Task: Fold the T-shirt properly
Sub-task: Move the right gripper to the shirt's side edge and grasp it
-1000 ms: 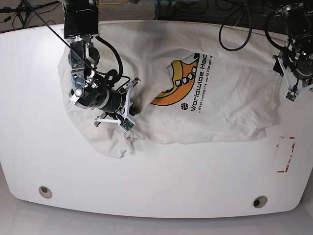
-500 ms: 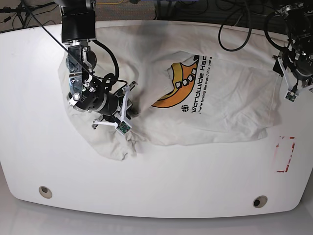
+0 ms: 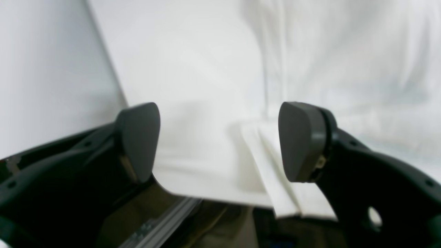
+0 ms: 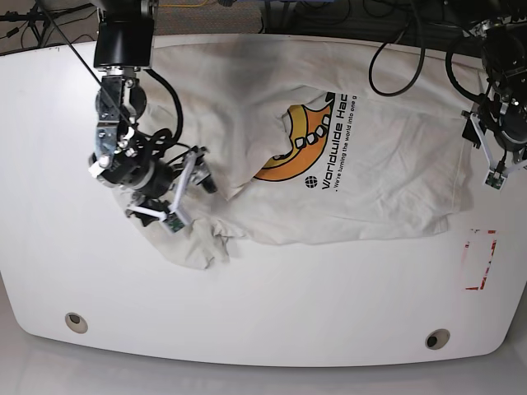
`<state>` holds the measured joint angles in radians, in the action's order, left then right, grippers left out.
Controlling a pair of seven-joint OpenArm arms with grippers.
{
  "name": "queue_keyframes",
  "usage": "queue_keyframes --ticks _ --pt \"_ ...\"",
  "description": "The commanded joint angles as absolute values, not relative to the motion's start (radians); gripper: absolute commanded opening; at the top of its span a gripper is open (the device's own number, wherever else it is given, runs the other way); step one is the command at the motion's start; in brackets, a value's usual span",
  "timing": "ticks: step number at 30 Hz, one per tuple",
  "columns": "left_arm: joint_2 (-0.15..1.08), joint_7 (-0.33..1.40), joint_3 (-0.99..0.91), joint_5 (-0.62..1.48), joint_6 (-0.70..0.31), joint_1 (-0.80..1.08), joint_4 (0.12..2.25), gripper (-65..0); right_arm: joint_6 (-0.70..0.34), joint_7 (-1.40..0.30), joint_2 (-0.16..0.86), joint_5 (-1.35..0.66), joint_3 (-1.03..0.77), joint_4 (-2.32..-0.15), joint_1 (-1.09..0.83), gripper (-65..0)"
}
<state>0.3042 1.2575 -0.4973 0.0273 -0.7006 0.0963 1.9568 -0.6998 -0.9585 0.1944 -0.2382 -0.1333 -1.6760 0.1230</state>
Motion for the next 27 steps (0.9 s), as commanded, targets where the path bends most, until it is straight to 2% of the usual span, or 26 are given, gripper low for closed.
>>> queue_keyframes --ticks 1,10,21,27 --pt "0.295 1.251 -0.504 0.024 -0.698 0.028 1.957 -14.6 -0.698 -0.937 0.206 -0.245 -0.209 -1.682 0.159 -16.2" --pt "0.266 1.251 -0.504 0.024 -0.698 -0.122 1.856 -14.6 -0.648 -0.906 0.271 -0.245 -0.306 -1.492 0.285 -16.0" --pt "0.263 1.251 -0.498 0.024 -0.698 -0.200 1.808 -14.6 -0.604 -0.610 0.358 -0.245 -0.305 -1.018 0.444 -16.0" --pt "0.263 1.250 -0.499 0.024 -0.698 -0.202 1.808 -14.6 -0.610 -0.510 0.401 -0.245 -0.251 -0.854 0.487 -16.0"
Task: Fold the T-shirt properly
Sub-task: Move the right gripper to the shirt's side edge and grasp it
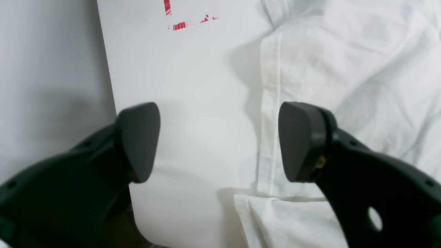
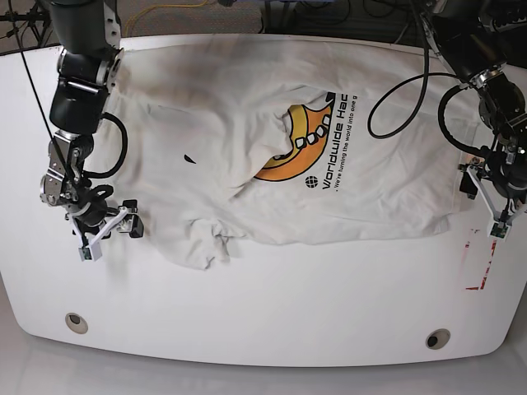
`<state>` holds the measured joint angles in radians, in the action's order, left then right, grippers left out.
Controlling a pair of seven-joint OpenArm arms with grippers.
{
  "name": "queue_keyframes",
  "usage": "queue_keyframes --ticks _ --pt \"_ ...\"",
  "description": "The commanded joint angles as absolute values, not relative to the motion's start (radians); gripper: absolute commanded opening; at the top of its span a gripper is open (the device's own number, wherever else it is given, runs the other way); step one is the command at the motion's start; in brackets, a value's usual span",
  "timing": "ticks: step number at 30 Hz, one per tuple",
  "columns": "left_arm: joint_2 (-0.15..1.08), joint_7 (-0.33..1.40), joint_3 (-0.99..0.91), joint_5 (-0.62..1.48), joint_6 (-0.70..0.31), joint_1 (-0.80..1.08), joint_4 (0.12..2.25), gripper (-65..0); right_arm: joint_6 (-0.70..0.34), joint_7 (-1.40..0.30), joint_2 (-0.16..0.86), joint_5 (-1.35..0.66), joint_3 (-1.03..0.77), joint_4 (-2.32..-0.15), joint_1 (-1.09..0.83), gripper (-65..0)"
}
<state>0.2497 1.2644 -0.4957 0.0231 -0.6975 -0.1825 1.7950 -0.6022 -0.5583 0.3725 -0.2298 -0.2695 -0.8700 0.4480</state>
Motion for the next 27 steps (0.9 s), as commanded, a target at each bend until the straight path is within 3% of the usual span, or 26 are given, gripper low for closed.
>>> queue_keyframes --ticks 1,20,24,27 --pt "0.263 1.250 -0.499 0.024 -0.698 -0.202 1.808 -14.6 -0.607 -0.496 0.406 -0.245 -0.234 -0.845 0.487 -16.2" --pt "0.268 1.250 -0.501 0.024 -0.698 -0.202 1.807 -14.6 -0.604 -0.466 0.358 -0.245 -0.166 -0.826 0.421 -17.0" --pt "0.268 1.250 -0.499 0.024 -0.698 -0.203 1.807 -14.6 -0.604 -0.466 0.341 -0.245 -0.166 -0.826 0.420 -25.0" --pt "0.268 1.248 -0.498 0.024 -0.698 -0.205 1.790 -14.6 -0.607 -0.467 0.328 -0.245 -0.165 -0.831 0.420 -36.5"
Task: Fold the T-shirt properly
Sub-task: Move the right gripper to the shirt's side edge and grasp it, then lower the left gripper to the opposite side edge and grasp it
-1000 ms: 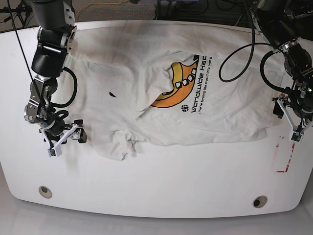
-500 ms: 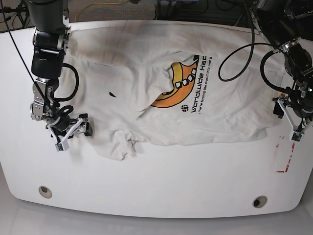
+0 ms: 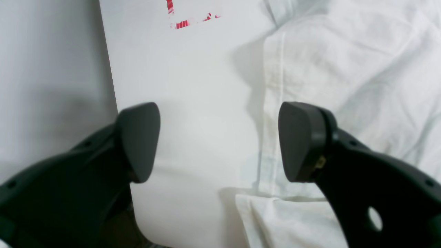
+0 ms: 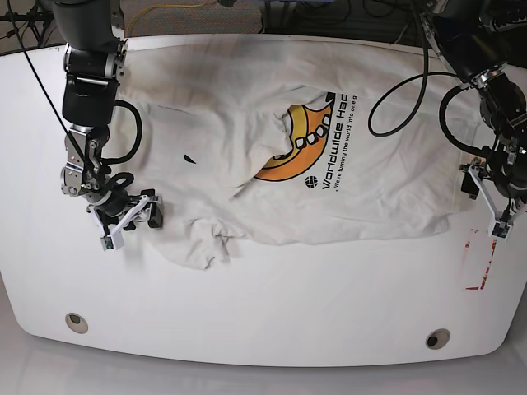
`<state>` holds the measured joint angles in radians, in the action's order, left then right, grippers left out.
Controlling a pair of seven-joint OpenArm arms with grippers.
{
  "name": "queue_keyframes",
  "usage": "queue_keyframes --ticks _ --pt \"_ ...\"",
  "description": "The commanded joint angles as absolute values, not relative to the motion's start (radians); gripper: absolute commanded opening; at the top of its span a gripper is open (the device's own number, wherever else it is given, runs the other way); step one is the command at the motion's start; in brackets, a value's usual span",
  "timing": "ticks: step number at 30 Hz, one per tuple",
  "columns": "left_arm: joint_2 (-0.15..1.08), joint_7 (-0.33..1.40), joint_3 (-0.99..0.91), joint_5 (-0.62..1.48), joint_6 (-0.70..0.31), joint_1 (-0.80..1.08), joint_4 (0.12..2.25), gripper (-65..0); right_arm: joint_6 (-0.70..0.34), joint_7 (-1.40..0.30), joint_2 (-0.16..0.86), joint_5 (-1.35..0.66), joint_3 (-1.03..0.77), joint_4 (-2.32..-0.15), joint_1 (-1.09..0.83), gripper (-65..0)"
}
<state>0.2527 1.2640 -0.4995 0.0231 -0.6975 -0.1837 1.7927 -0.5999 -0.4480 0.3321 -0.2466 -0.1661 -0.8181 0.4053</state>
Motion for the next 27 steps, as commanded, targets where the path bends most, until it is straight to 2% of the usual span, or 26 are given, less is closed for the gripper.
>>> queue_keyframes --ticks 1,7,11,20,26,27 --pt "0.268 1.248 -0.498 0.024 -0.698 -0.208 1.776 -14.6 -0.607 -0.469 0.326 -0.245 -0.163 -0.831 0.420 -40.3" --pt "0.269 1.196 -0.506 0.024 -0.698 -0.283 1.652 -14.3 -0.605 -0.469 0.321 -0.245 -0.163 -0.831 0.420 -57.2" --pt "0.285 1.135 -0.501 0.024 -0.685 -0.323 1.569 -14.0 -0.604 -0.470 0.311 -0.245 -0.163 -0.831 0.420 -64.7" --pt "0.286 1.036 -0.503 0.025 -0.633 -0.478 1.293 -13.9 -0.604 -0.470 0.308 -0.245 -0.163 -0.831 0.420 -65.0" --pt "0.300 0.928 -0.504 0.025 -0.536 -0.541 1.079 -13.5 -0.604 -0.470 0.305 -0.245 -0.163 -0.831 0.420 -65.0" --pt "0.300 0.908 -0.504 0.025 -0.513 -0.550 1.040 -11.5 -0.604 -0.470 0.305 -0.245 -0.163 -0.831 0.420 -65.0"
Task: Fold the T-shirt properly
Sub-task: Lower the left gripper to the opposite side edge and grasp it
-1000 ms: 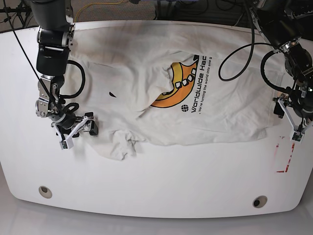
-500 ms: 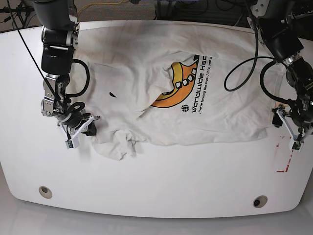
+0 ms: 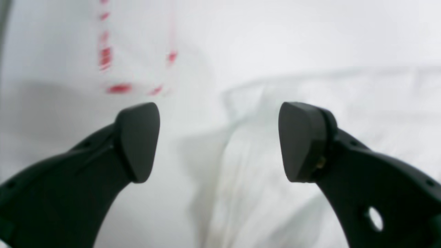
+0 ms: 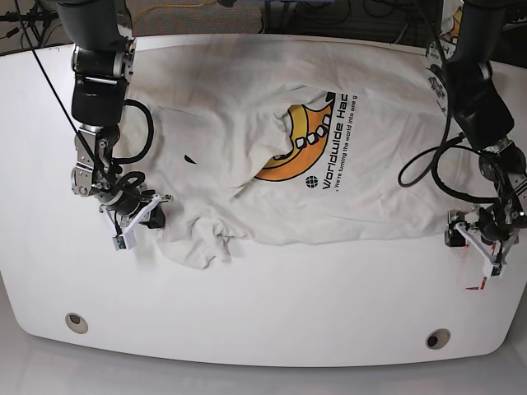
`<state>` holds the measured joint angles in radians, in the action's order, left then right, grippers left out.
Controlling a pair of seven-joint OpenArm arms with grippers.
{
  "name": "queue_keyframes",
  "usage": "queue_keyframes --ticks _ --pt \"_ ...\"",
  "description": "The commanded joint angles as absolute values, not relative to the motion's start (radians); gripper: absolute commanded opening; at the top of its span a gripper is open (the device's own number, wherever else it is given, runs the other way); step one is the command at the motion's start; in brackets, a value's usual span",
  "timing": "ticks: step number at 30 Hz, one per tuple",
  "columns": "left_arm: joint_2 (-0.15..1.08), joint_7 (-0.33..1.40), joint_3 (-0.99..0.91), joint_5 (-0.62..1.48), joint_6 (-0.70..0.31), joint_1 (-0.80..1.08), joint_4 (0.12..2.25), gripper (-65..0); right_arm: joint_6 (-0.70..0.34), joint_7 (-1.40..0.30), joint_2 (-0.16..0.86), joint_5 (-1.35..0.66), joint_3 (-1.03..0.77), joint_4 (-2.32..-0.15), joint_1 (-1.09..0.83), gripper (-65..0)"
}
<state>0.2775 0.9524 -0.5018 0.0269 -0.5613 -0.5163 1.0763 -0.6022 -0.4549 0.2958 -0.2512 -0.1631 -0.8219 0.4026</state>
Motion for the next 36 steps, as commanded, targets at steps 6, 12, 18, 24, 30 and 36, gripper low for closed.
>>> queue_keyframes --ticks 6,12,18,24,30,36 --pt "0.300 0.858 -0.498 0.028 -0.490 -0.581 0.920 -1.1 -0.604 -0.470 0.305 -0.245 -0.163 -0.831 0.420 -65.0" --pt "0.295 0.809 -0.498 0.027 -0.486 -0.584 0.857 -2.2 -0.604 -0.470 0.303 -0.245 -0.163 -0.831 0.420 -65.0" --pt "0.294 0.768 -0.496 0.027 -0.484 -0.585 0.783 -2.2 -0.604 -0.470 0.303 -0.245 -0.163 -0.831 0.420 -65.0" --pt "0.292 0.765 -0.496 0.027 -0.489 -0.587 0.743 -2.4 -0.604 -0.470 0.303 -0.245 -0.163 -0.831 0.420 -65.0" --pt "0.274 0.765 -0.470 0.027 -0.489 -0.585 0.743 -2.5 -0.604 -0.470 0.303 -0.245 -0.163 -0.831 0.420 -65.0" --pt "0.271 0.765 -0.429 0.030 -0.490 -0.585 0.743 -12.9 -0.604 -0.470 0.303 -0.245 -0.163 -0.831 0.420 -65.0"
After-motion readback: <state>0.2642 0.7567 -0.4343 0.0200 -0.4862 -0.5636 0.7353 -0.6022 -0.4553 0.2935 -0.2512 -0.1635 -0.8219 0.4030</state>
